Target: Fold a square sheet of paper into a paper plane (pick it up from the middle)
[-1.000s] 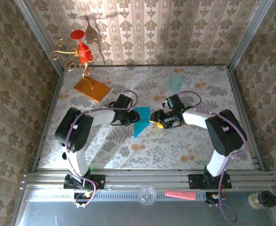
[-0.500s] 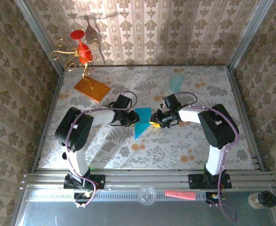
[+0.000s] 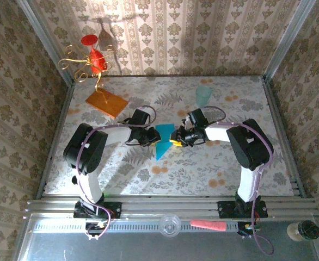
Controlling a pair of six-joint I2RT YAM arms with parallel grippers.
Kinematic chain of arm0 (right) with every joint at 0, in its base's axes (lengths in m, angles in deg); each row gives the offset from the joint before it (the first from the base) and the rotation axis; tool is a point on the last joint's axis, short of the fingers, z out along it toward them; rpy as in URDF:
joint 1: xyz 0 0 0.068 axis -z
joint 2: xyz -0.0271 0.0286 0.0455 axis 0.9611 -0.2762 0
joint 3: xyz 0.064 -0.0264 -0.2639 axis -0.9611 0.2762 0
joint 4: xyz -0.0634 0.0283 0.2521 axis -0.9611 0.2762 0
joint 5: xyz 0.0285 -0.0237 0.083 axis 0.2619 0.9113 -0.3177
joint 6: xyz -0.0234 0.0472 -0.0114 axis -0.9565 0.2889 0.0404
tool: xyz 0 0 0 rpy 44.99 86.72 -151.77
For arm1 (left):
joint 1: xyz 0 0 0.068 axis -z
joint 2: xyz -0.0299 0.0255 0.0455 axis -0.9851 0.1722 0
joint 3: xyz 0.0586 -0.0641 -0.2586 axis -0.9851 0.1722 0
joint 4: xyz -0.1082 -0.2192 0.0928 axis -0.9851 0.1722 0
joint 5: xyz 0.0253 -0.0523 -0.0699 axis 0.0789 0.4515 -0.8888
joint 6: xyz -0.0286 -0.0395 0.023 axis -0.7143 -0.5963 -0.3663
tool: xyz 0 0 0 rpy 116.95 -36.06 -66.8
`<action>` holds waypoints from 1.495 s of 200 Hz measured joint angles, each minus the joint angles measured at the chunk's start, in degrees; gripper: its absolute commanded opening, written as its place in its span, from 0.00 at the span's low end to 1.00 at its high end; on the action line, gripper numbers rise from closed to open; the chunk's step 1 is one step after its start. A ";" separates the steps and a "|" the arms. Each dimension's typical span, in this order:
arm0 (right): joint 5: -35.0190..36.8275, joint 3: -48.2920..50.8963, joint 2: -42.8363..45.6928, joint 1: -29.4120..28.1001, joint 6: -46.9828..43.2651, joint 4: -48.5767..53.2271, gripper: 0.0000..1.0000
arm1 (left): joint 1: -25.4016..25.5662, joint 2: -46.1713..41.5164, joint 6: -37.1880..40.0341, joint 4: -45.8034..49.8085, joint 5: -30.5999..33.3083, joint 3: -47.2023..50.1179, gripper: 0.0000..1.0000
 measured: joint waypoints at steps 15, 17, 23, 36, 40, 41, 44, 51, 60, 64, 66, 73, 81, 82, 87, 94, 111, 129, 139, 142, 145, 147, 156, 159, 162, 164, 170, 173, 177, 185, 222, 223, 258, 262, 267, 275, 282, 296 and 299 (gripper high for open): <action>-0.52 0.11 0.00 0.00 0.09 -0.79 0.27 | -0.20 0.02 0.00 -0.02 -0.17 0.02 0.22; -0.63 0.15 0.00 0.00 0.09 -0.92 0.27 | -0.24 0.02 0.00 -0.02 -0.20 0.02 0.22; -0.94 0.28 0.00 0.00 0.09 -1.22 0.27 | -0.26 0.04 -0.02 -0.11 -0.31 0.07 0.22; -1.44 0.48 0.00 0.00 0.09 -1.55 0.27 | -0.31 0.04 -0.02 -0.24 -0.42 0.13 0.22; -1.46 0.52 0.00 0.00 0.09 -1.62 0.26 | -0.31 0.04 -0.02 -0.24 -0.42 0.13 0.22; -1.49 0.55 0.00 0.00 0.09 -1.64 0.26 | -0.31 0.04 -0.02 -0.24 -0.42 0.13 0.22; -1.51 0.59 0.00 -0.02 0.07 -1.73 0.26 | -0.31 0.04 -0.02 -0.24 -0.42 0.13 0.22; -1.66 0.66 0.00 -0.04 0.07 -1.79 0.25 | -0.31 0.04 -0.02 -0.26 -0.42 0.13 0.22; -1.81 0.74 0.00 -0.04 0.07 -1.97 0.25 | -0.31 0.04 -0.02 -0.26 -0.42 0.13 0.22; -1.86 0.74 0.00 -0.04 0.07 -1.99 0.24 | -0.31 0.04 -0.02 -0.26 -0.42 0.13 0.22; -1.90 0.74 0.00 -0.04 0.07 -2.03 0.24 | -0.31 0.04 -0.02 -0.26 -0.42 0.13 0.22; -1.99 0.74 0.00 -0.04 0.07 -2.19 0.24 | -0.31 0.04 -0.02 -0.26 -0.44 0.13 0.22; -2.29 0.74 0.00 -0.04 0.07 -2.32 0.23 | -0.31 0.04 -0.02 -0.26 -0.44 0.13 0.22; -2.32 0.74 0.00 -0.04 0.07 -2.34 0.23 | -0.31 0.04 -0.02 -0.26 -0.44 0.13 0.22; -2.43 0.74 0.00 -0.04 0.07 -2.43 0.22 | -0.31 0.04 -0.02 -0.26 -0.44 0.13 0.22; -2.60 0.74 0.00 -0.04 0.07 -2.56 0.21 | -0.31 0.04 -0.02 -0.26 -0.46 0.13 0.22; -2.73 0.74 -0.02 -0.04 -0.02 -2.62 0.17 | -0.35 0.04 -0.02 -0.28 -0.59 0.13 0.22; -2.73 0.74 -0.17 -0.04 -0.15 -2.58 0.14 | -0.42 -0.02 -0.02 -0.31 -0.72 0.11 0.24; -2.73 0.74 -0.22 -0.04 -0.17 -2.60 0.12 | -0.42 -0.13 0.00 -0.28 -0.79 0.09 0.26; -2.73 0.74 -0.22 -0.04 -0.15 -2.58 0.11 | -0.42 -0.15 -0.02 -0.24 -0.76 0.07 0.27; -2.73 0.74 -0.22 -0.04 -0.17 -2.58 0.11 | -0.44 -0.31 0.02 -0.15 -0.76 0.04 0.28; -2.73 0.74 -0.22 -0.04 -0.15 -2.58 0.11 | -0.46 -0.37 0.00 -0.11 -0.74 0.04 0.28; -2.71 0.74 -0.22 -0.04 -0.15 -2.60 0.10 | -0.55 -0.83 0.00 0.44 -0.31 -0.02 0.30; -2.71 0.74 -0.22 -0.04 -0.15 -2.60 0.10 | -0.63 -1.11 0.04 0.68 -0.17 -0.02 0.31; -2.69 0.74 -0.22 -0.04 -0.13 -2.60 0.10 | -0.66 -1.36 0.00 0.90 0.04 -0.02 0.32; -2.69 0.74 -0.22 -0.07 -0.13 -2.60 0.09 | -0.70 -1.55 0.02 1.07 0.20 -0.02 0.33; -2.67 0.81 -0.22 -0.09 -0.13 -2.62 0.09 | -0.72 -2.21 0.04 1.62 0.68 -0.02 0.34; -2.62 0.87 -0.20 -0.09 -0.13 -2.62 0.09 | -0.74 -2.78 0.09 1.88 1.01 -0.02 0.35; -2.58 1.01 -0.17 -0.09 -0.11 -2.64 0.09 | -0.81 -3.28 0.04 2.16 1.29 -0.02 0.35; -2.32 1.29 -0.15 -0.09 -0.04 -2.69 0.08 | -0.96 -4.87 0.13 2.60 1.95 -0.02 0.39; -0.31 3.91 1.90 -0.09 1.81 -3.08 0.07 | 0.33 -13.77 2.47 1.84 5.53 1.55 0.61; -0.26 4.00 1.99 -0.09 1.84 -3.08 0.07 | 0.44 -14.08 2.47 1.81 5.75 1.70 0.61; 2.10 7.78 7.52 -0.09 4.68 -3.74 0.07 | 5.18 -20.06 7.08 0.87 9.57 6.75 0.85; 2.47 8.24 8.24 -0.09 5.03 -3.85 0.07 | 5.81 -20.52 7.76 0.55 9.97 7.41 0.87; 2.78 8.74 9.03 -0.07 5.53 -4.02 0.07 | 6.62 -21.18 8.72 0.35 10.67 8.33 0.90; 3.48 9.68 10.45 -0.07 6.25 -4.28 0.07 | 7.91 -22.05 9.70 -0.09 11.85 9.64 0.94; 4.02 10.45 11.54 -0.07 6.93 -4.35 0.07 | 8.98 -22.75 10.75 -0.37 12.87 10.58 0.97; 4.87 11.69 13.38 -0.02 8.22 -4.37 0.07 | 11.34 -24.06 12.94 -1.49 15.37 12.31 1.00; 4.94 11.98 13.73 -0.02 8.66 -4.37 0.07 | 11.78 -24.33 13.31 -1.73 15.87 12.61 1.00</action>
